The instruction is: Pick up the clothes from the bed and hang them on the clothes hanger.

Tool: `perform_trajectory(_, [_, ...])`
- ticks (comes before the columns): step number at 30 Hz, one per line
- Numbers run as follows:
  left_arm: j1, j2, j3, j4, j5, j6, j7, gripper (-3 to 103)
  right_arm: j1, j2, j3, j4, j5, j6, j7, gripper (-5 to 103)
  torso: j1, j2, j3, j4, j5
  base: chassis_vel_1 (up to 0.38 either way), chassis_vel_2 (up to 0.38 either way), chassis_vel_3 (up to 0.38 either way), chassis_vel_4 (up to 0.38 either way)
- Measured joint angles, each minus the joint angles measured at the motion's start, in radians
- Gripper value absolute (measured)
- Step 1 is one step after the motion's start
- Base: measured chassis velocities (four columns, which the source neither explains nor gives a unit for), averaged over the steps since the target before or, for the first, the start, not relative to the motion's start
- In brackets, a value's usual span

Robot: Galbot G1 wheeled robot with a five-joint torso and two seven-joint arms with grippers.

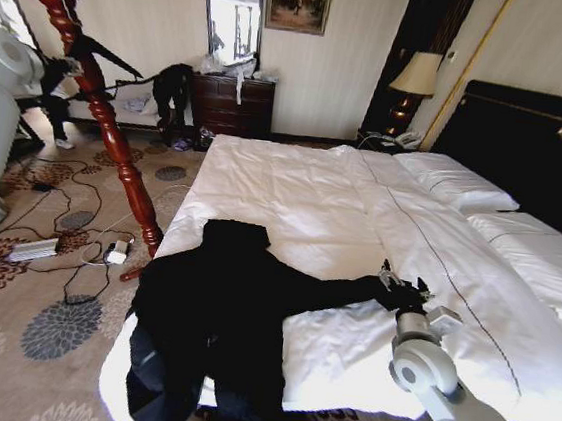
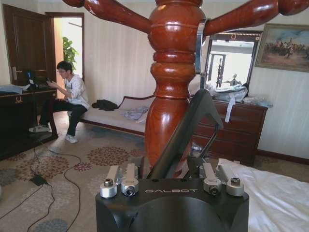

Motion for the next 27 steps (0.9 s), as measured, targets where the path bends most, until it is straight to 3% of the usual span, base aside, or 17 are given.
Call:
perform_trajectory(2, [0.006,0.001,0.002,-0.007,-0.005,0.0,-0.003,41,-0.005,0.0,0.001,0.002,-0.005,0.0,0.001,100,0.0,0.0,0.0,0.0,0.0,0.0,0.0,0.0,0.0])
perform_trajectory(3, [0.006,0.001,0.002,-0.007,-0.005,0.0,-0.003,41,-0.005,0.0,0.001,0.002,-0.005,0.0,0.001,100,0.0,0.0,0.0,0.0,0.0,0.0,0.0,0.0,0.0])
perform_trajectory(4, [0.008,0.0,0.002,-0.009,-0.01,0.0,-0.005,30,-0.008,0.0,0.002,0.004,-0.006,0.0,0.001,100,0.0,0.0,0.0,-0.0003,-0.0001,0.0,0.0,0.0,0.0])
perform_trajectory(9, [0.01,0.0,0.003,-0.022,-0.017,0.0,-0.005,20,-0.015,-0.002,0.007,0.006,-0.011,0.0,0.002,100,0.0,0.0,0.0,-0.0011,0.0002,0.0,0.0,0.0,0.0])
perform_trajectory(16, [0.001,0.02,-0.001,-0.068,-0.07,0.0,-0.012,18,-0.013,-0.005,0.009,0.007,-0.012,0.0,0.006,100,0.0,0.0,0.0,0.0003,-0.0002,0.0,0.0,0.0,0.0])
perform_trajectory(23, [-0.017,0.038,-0.013,-0.221,-0.217,-0.02,-0.032,16,-0.006,-0.004,0.004,0.004,-0.015,0.001,0.008,100,0.0,0.0,0.0,0.0012,-0.0002,0.0,0.0,0.0,0.0])
perform_trajectory(27, [-0.007,0.043,-0.014,-0.285,-0.256,-0.02,-0.034,16,-0.008,-0.004,0.005,0.008,-0.015,0.001,0.009,100,0.0,0.0,0.0,0.0012,0.0,0.0,0.0,0.0,0.0])
